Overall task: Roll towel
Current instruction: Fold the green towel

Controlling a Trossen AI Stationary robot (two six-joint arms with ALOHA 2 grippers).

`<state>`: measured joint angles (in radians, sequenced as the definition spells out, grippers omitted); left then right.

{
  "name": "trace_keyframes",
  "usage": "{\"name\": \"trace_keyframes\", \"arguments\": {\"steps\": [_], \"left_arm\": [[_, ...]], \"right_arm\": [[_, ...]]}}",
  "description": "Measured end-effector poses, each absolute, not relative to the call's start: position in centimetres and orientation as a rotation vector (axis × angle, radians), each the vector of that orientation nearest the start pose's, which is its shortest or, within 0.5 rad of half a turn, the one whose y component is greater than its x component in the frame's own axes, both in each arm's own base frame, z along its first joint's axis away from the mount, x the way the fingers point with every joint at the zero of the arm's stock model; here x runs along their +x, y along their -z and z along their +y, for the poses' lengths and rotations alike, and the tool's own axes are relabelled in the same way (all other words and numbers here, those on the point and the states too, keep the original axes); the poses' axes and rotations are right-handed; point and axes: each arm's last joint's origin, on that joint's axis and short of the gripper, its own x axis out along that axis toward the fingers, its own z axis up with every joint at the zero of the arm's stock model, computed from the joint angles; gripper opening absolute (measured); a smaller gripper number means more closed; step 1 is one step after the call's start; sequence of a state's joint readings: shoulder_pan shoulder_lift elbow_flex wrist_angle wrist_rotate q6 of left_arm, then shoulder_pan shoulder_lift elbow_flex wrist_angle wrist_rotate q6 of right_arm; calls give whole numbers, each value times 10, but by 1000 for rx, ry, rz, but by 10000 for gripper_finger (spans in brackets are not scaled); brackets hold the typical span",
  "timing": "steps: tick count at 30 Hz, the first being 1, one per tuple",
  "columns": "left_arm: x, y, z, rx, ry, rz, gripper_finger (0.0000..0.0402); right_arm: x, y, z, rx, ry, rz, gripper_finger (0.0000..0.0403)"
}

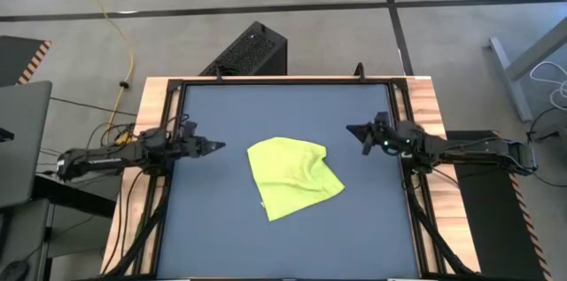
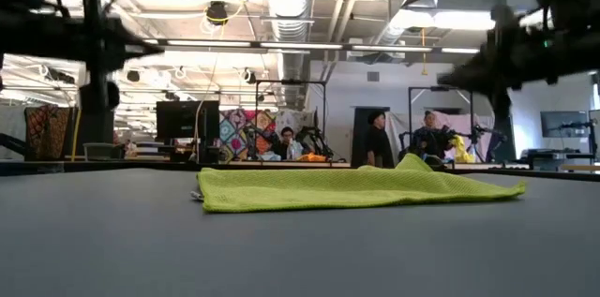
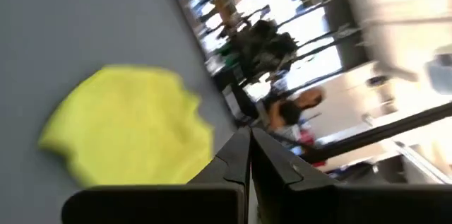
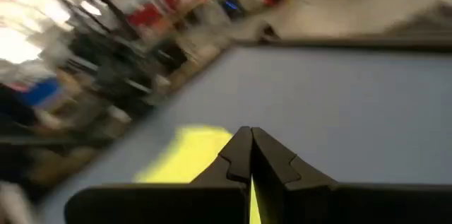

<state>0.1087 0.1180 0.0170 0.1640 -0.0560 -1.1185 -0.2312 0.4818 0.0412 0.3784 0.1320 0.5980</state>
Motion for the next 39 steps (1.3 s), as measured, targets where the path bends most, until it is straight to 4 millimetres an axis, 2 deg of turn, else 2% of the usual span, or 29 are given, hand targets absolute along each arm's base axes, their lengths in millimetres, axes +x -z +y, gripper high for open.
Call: {"name": "trace_keyframes", "arguments": {"steps": [6, 9, 13, 16, 20, 25, 29, 35, 39], "left_arm": [[102, -198, -1, -888, -90, -373, 0], [105, -198, -7, -845, -120, -367, 0], [114, -190, -15, -859, -114, -267, 0], [121, -181, -21, -865, -112, -175, 0], [129, -171, -28, -865, -97, -76, 0], [139, -167, -38, -794, 26, -19, 0], [145, -160, -42, -685, 37, 20, 0], [165, -155, -50, -625, 45, 113, 0], [185, -152, -58, -569, 49, 184, 0]], "right_arm": [[135, -195, -17, 583, 0, -54, 23], [141, -205, -3, 534, -128, -19, 29], [152, -216, 17, 497, -245, 30, 33], [161, -220, 33, 494, -216, 130, 33], [171, -220, 52, 352, -133, 341, 36], [181, -215, 71, 175, -27, 678, 54], [192, -203, 86, 55, -11, 899, 85], [213, -184, 110, -93, -66, 1029, 157], [221, -165, 116, -143, -61, 1115, 189]]}}
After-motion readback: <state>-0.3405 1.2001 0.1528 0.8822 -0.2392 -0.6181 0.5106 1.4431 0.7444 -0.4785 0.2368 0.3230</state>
